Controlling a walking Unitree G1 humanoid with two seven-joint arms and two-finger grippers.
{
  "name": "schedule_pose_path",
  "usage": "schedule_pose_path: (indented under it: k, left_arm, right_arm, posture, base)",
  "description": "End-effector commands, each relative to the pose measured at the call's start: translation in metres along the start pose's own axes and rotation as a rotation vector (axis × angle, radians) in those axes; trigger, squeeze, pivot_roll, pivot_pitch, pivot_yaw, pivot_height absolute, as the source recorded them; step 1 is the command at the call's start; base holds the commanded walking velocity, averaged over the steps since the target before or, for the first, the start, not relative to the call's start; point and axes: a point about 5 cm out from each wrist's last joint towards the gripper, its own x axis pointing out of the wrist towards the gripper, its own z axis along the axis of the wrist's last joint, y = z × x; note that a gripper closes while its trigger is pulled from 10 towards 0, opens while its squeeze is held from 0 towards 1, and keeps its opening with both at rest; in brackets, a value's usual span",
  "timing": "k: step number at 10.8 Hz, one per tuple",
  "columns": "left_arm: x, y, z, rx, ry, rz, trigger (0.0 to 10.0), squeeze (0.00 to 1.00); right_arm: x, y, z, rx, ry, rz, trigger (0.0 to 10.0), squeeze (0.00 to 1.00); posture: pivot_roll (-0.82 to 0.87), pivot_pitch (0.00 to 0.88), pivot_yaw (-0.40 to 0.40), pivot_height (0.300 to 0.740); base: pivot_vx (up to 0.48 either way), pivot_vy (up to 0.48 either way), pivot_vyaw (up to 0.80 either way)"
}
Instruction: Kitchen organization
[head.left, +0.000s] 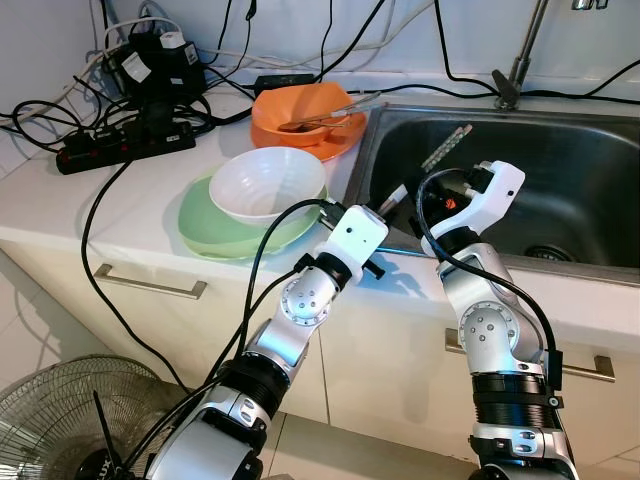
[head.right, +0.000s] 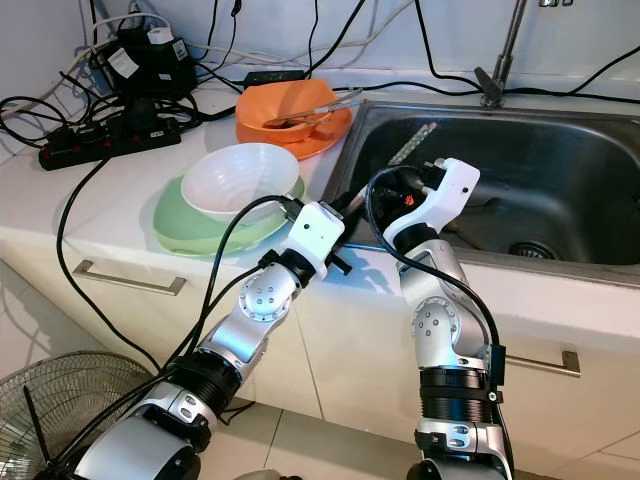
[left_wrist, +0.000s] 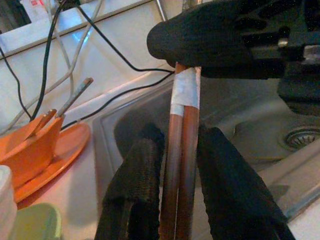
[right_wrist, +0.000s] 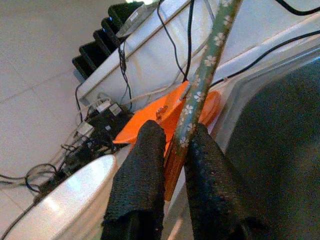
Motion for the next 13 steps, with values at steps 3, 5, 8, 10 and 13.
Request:
schedule_pose_path:
  k: [3, 5, 8, 10, 13]
  left_arm:
    - [-0.002, 0.0, -0.001, 0.016, -0.003, -0.011, 10.0, 1.0]
    - [-0.002, 0.0, -0.001, 0.043, -0.004, -0.008, 10.0, 0.0]
    - [-0.002, 0.0, -0.001, 0.037, -0.006, -0.009, 10.0, 0.0]
    - [-0.002, -0.002, -0.001, 0.02, -0.012, -0.019, 10.0, 0.0]
    - [-0.004, -0.01, -0.003, -0.133, 0.002, -0.08, 10.0, 0.0]
  right_arm:
    - [0.005, -0.001, 0.006, 0.013, -0.036, -0.027, 0.0, 0.0]
    - [0.005, -0.007, 0.012, 0.017, -0.069, -0.067, 0.0, 0.0]
    - [0.006, -0.023, 0.029, -0.04, -0.151, -0.149, 0.0, 0.0]
    - [0.005, -0.036, 0.043, -0.071, -0.212, -0.206, 0.0, 0.0]
    - [0.003, -0.049, 0.058, -0.209, -0.27, -0.27, 7.3, 0.0]
  posture:
    - [0.03, 0.0, 0.091, 0.74]
    - [0.03, 0.0, 0.092, 0.74]
    - [0.03, 0.0, 0.094, 0.74]
    - [0.03, 0.0, 0.094, 0.74]
    - [0.03, 0.0, 0.097, 0.74]
  base:
    - [0.0, 0.0, 0.0]
    - [0.0, 0.0, 0.0]
    - [0.0, 0.0, 0.0]
    - [0.0, 0.0, 0.0]
    - [0.0, 0.0, 0.0]
